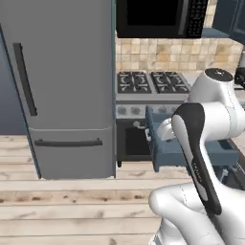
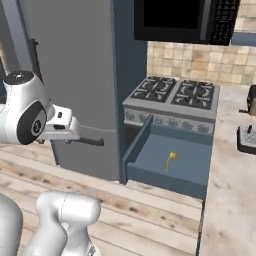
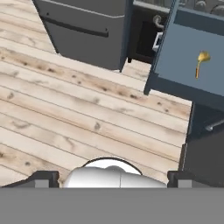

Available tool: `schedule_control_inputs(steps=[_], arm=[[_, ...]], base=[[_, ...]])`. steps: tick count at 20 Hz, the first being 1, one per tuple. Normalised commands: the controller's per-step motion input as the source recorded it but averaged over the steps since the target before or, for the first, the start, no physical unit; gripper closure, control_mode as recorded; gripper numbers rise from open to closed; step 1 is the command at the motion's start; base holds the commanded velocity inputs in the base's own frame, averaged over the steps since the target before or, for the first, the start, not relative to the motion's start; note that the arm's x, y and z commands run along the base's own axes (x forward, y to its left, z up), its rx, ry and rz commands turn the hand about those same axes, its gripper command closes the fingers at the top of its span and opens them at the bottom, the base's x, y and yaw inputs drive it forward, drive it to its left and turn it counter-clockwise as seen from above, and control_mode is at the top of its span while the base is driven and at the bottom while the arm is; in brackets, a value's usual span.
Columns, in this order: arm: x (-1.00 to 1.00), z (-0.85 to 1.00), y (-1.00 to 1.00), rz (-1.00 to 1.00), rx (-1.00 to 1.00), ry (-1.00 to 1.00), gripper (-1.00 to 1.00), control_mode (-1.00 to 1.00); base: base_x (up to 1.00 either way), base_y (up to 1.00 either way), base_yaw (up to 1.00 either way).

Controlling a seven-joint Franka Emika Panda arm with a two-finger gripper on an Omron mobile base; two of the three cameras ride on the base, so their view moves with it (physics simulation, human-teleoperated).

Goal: Pick up the metallic utensils from the counter and place them in the open drawer. Make sure not to pick up any wooden utensils.

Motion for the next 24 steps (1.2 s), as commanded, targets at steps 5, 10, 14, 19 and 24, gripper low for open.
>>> schedule_control_inputs(steps=[5, 10, 14, 19, 24], arm=[[0.0, 0.0, 0.0, 0.0, 0.0, 0.0, -1.0, 1.0], [0.0, 0.0, 0.0, 0.0, 0.0, 0.0, -1.0, 1.0], [0.0, 0.0, 0.0, 0.0, 0.0, 0.0, -1.0, 1.0], [0.0, 0.0, 0.0, 0.0, 0.0, 0.0, -1.0, 1.0], [0.0, 0.0, 0.0, 0.0, 0.0, 0.0, -1.0, 1.0]], base=[[0.03, 0.83, 0.82], [0.47, 0.58, 0.82], [0.58, 0.44, 0.84], [0.72, 0.37, 0.83], [0.74, 0.33, 0.83]])
